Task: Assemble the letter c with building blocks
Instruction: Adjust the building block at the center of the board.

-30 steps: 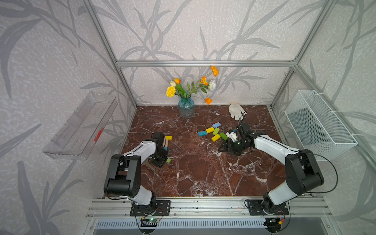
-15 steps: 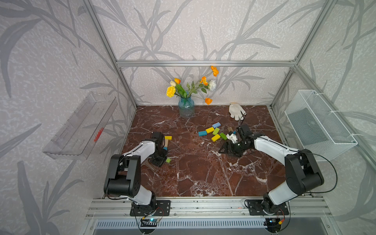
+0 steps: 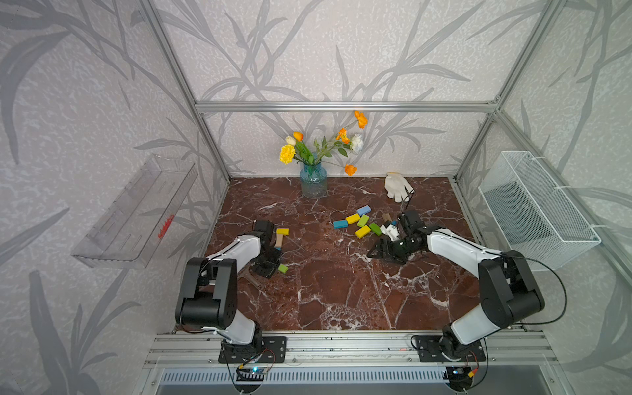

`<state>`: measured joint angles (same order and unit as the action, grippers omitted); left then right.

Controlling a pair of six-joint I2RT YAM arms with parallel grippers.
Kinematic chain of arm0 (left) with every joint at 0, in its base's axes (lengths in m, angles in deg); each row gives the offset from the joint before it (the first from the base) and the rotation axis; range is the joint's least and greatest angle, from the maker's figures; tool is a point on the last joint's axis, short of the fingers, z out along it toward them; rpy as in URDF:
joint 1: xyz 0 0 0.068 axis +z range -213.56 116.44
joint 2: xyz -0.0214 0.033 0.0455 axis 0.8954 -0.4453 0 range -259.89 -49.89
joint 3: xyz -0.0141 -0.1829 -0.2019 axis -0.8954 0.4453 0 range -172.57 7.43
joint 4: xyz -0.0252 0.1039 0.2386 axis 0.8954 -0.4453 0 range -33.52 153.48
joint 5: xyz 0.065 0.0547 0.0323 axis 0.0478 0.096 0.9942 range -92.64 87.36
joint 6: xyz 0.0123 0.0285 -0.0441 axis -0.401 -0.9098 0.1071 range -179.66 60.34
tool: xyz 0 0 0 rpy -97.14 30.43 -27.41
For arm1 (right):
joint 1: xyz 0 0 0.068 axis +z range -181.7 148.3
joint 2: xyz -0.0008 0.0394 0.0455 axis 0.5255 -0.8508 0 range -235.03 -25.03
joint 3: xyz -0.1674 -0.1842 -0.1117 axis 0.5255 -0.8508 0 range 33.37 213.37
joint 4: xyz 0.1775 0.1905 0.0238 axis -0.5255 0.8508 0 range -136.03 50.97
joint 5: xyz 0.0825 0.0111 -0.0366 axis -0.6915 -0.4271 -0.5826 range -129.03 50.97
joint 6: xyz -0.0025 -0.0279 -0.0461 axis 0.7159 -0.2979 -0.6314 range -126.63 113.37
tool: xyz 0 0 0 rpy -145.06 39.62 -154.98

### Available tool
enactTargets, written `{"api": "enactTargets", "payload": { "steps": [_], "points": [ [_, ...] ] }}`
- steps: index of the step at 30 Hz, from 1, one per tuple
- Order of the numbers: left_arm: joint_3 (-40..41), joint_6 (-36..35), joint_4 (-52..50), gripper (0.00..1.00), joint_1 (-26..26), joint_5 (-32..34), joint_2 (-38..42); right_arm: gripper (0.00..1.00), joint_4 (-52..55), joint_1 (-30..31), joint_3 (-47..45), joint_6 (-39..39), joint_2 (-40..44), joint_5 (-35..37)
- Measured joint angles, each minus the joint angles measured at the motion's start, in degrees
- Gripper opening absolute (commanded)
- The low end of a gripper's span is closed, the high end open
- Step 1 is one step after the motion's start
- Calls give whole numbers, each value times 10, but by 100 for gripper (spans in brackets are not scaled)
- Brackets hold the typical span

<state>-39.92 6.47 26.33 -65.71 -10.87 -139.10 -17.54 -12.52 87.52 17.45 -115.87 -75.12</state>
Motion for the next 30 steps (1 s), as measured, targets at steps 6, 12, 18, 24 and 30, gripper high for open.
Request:
{"api": "enactTargets", "payload": {
  "steps": [6, 12, 18, 24, 30],
  "points": [
    [-3, 0, 3, 5, 1, 0, -3, 82, -1, 0, -1, 1, 0, 0],
    [7, 7, -4, 4, 2, 0, 31, 82, -4, 0, -9, 2, 0, 0],
    [11, 9, -57, 1, -10, 7, 112, 82, -5, 0, -10, 3, 0, 0],
    [-22, -2, -110, 3, -58, 21, 123, 81, -8, 0, -10, 2, 0, -5],
    [-58, -5, -126, 5, -121, 30, 92, 82, -2, 0, -9, -6, 0, -7]
  ]
}}
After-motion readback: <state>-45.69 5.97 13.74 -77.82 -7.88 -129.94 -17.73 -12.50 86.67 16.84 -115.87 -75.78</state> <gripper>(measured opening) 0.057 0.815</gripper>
